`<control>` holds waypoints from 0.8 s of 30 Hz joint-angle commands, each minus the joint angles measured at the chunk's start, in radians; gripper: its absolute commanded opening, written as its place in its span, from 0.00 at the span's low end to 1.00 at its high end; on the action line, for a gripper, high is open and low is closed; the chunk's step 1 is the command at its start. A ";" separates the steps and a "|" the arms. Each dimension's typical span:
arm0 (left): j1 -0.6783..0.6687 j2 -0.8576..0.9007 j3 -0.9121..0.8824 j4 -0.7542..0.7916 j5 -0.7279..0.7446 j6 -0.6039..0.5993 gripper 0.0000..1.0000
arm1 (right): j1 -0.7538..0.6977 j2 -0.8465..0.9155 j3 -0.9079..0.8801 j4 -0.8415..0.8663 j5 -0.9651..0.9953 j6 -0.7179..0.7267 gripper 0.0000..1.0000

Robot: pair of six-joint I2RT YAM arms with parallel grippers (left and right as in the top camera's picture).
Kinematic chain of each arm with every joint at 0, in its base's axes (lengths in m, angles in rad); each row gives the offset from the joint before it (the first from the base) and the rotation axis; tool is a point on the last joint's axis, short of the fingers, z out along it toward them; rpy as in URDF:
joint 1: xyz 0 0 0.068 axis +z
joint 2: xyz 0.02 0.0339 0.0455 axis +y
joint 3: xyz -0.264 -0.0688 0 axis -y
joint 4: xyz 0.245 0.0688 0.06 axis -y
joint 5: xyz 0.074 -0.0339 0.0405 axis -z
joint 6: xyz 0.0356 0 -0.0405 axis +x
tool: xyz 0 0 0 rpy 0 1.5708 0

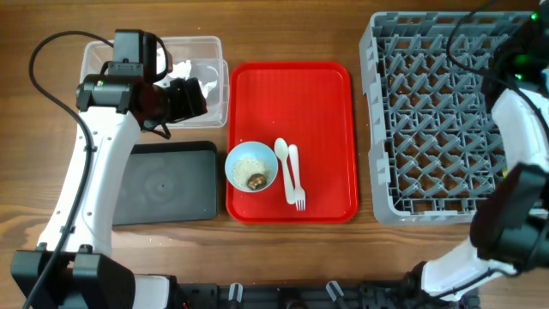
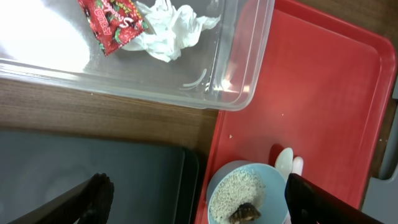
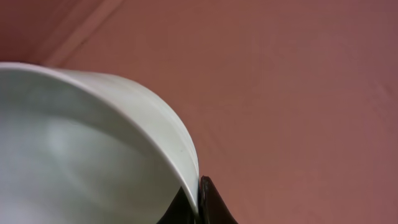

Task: Sort waste into correct bins and load items into the dishwasher rack
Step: 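Carry the green bowl into the rack and release it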

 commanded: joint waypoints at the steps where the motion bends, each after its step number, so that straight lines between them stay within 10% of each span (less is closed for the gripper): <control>1: 0.004 -0.021 0.001 -0.015 -0.006 -0.001 0.90 | -0.011 0.099 0.006 0.026 0.039 -0.089 0.04; 17: 0.004 -0.021 0.001 -0.019 -0.006 -0.001 0.90 | 0.010 0.250 0.006 0.048 0.108 -0.066 0.04; 24: 0.004 -0.021 0.001 -0.021 -0.006 -0.001 0.90 | 0.085 0.244 0.006 -0.297 0.130 0.217 0.08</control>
